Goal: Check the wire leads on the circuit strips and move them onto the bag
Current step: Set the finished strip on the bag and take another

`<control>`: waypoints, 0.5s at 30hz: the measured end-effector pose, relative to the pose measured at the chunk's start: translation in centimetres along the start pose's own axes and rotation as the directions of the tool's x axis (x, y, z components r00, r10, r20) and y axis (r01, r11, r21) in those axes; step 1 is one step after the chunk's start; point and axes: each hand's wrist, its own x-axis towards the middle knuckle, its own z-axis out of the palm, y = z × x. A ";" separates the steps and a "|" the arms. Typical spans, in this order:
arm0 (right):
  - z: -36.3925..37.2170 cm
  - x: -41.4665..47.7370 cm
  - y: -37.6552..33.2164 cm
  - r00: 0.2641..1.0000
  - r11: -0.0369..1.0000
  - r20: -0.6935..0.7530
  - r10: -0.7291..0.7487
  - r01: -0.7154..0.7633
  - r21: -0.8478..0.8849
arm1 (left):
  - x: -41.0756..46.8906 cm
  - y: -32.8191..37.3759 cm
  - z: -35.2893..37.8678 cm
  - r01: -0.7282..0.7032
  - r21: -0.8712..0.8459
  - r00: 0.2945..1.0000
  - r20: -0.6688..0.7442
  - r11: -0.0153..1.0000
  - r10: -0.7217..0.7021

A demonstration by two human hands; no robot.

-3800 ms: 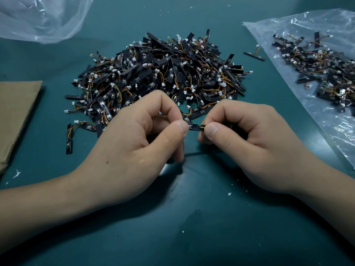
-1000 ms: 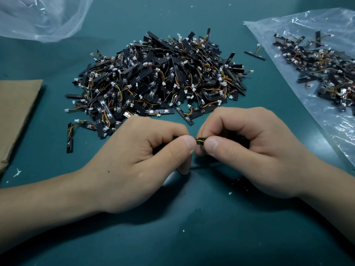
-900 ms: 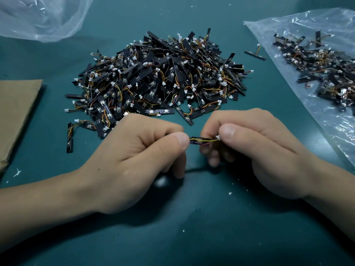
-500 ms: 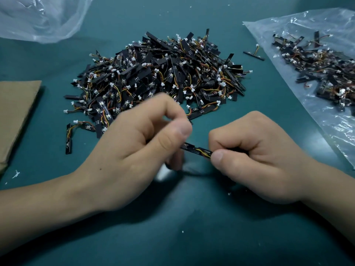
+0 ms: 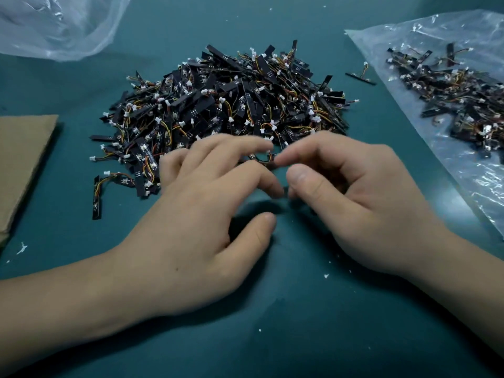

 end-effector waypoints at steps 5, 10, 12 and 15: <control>0.0 0.1 -0.1 0.998 0.998 -0.036 0.042 -0.044 -0.055 | -0.1 0.1 0.1 0.024 0.158 0.989 0.140 0.987 -0.046; 0.1 0.2 -0.1 0.996 0.992 -0.081 0.050 -0.058 -0.110 | 0.0 0.2 0.0 0.018 0.061 0.999 0.040 0.998 -0.021; 0.0 0.2 -0.1 0.993 0.994 -0.098 0.059 -0.068 -0.091 | -0.1 0.2 0.1 -0.010 0.026 1.000 -0.013 1.000 0.010; -0.1 0.3 -0.2 0.997 0.996 -0.047 0.063 -0.066 -0.066 | 0.0 0.0 0.0 -0.036 -0.089 0.996 -0.082 0.995 0.028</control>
